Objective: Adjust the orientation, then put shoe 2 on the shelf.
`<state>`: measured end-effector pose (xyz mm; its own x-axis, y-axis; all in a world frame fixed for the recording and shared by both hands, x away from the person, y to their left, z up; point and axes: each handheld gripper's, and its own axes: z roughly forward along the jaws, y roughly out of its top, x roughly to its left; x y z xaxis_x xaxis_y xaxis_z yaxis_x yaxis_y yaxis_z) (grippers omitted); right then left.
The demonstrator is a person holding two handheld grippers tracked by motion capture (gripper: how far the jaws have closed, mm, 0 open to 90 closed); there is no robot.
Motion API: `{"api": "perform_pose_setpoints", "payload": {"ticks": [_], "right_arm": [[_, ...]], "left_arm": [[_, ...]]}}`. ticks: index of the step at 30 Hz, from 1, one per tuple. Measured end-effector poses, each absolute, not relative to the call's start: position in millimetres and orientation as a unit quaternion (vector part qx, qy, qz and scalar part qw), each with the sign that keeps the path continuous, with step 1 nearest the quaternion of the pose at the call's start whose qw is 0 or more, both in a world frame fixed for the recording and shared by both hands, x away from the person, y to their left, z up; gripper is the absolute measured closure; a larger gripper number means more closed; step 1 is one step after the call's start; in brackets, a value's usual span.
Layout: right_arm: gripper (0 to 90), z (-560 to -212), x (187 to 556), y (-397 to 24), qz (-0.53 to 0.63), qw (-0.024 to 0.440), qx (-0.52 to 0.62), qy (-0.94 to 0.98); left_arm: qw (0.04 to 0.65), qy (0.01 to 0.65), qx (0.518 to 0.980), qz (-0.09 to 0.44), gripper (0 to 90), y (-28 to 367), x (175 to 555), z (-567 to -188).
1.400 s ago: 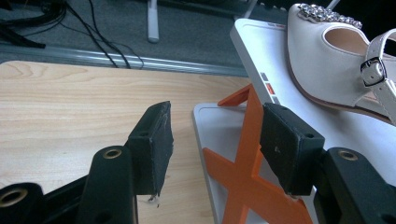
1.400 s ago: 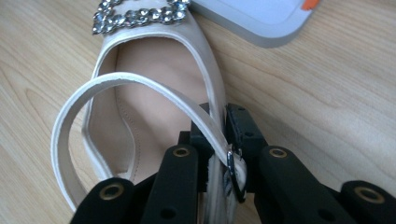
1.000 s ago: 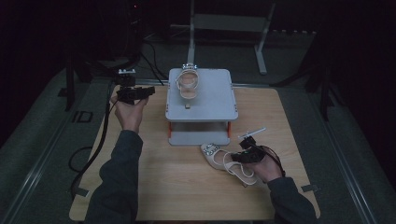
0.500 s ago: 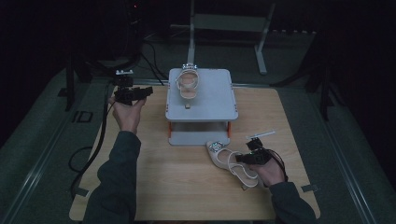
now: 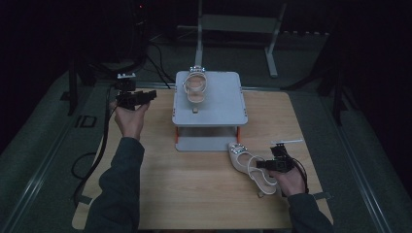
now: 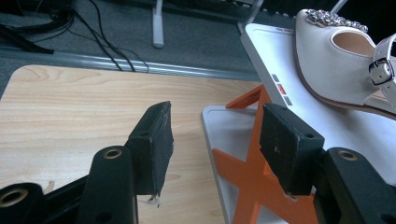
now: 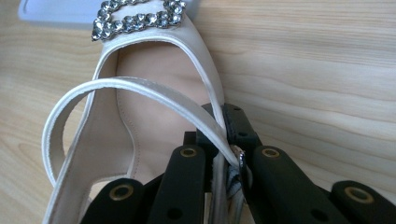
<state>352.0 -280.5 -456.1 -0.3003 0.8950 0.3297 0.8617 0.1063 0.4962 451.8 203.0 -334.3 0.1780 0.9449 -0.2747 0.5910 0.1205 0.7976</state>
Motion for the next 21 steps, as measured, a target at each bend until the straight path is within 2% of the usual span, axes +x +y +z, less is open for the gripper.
{"api": "perform_pose_setpoints", "payload": {"ticks": [21], "right_arm": [[86.7, -445.3, 368.0, -318.8, 0.336, 0.043, 0.666, 0.665]], "left_arm": [[0.439, 0.604, 0.634, 0.2, 44.5, 198.3, 451.2, -336.0]]}}
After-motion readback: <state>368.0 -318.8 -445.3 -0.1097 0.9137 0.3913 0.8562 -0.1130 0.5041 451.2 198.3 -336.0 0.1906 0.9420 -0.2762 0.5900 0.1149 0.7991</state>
